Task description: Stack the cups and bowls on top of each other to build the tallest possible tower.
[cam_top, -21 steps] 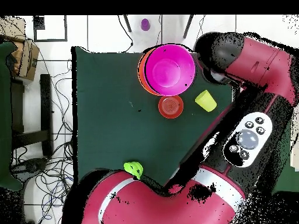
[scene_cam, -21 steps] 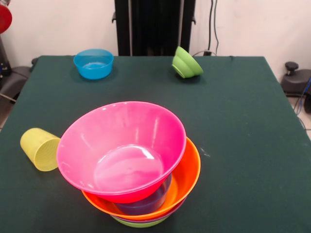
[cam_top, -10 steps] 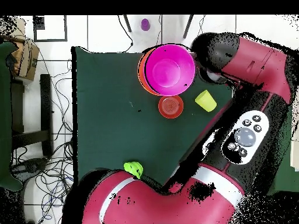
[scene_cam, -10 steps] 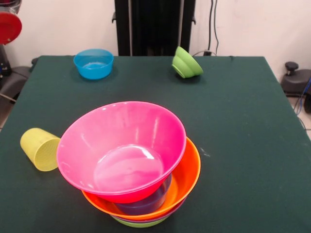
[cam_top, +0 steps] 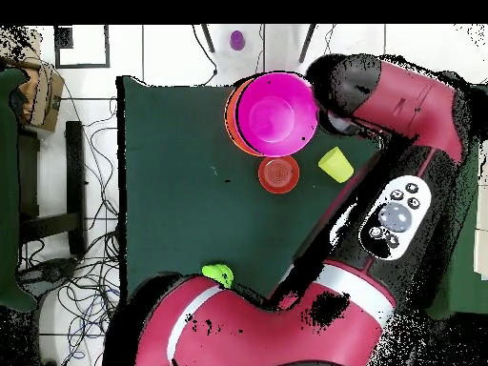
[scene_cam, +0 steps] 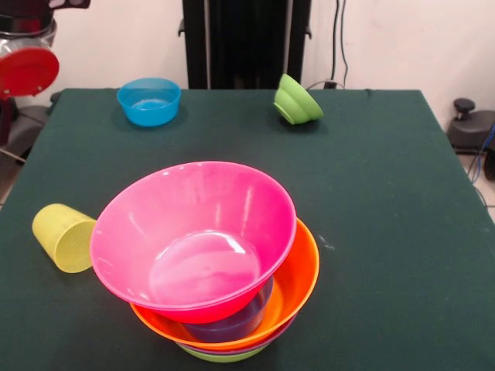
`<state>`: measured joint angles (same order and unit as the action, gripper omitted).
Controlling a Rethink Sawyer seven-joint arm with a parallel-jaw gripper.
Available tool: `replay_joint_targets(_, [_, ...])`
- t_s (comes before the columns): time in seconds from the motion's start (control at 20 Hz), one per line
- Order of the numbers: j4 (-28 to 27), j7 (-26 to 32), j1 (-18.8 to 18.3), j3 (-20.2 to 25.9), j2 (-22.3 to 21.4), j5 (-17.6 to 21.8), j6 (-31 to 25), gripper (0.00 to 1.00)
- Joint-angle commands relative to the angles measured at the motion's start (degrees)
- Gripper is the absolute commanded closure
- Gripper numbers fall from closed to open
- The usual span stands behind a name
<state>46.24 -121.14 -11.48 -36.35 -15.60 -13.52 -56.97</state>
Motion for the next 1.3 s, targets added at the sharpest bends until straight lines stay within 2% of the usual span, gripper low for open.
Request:
replay_joint_targets(0.05, [-3.2, 6.6, -0.4, 9.0, 3.7, 3.0, -1.4, 0.00])
replay_joint_targets(0.3, [-6.8, 5.1, -1.0, 9.6, 4.5, 1.2, -4.5, 0.00])
replay_joint_targets(0.6, [-11.9, -3.3, -1.1, 8.9, 6.1, -2.6, -7.8, 0.00])
replay_joint_targets(1.1, [-12.7, -2.3, -0.6, 8.4, 7.6, -3.6, -6.5, 0.00])
replay_joint_targets(1.3, [-11.7, 1.8, -0.5, 8.4, 7.7, -1.9, -5.7, 0.00])
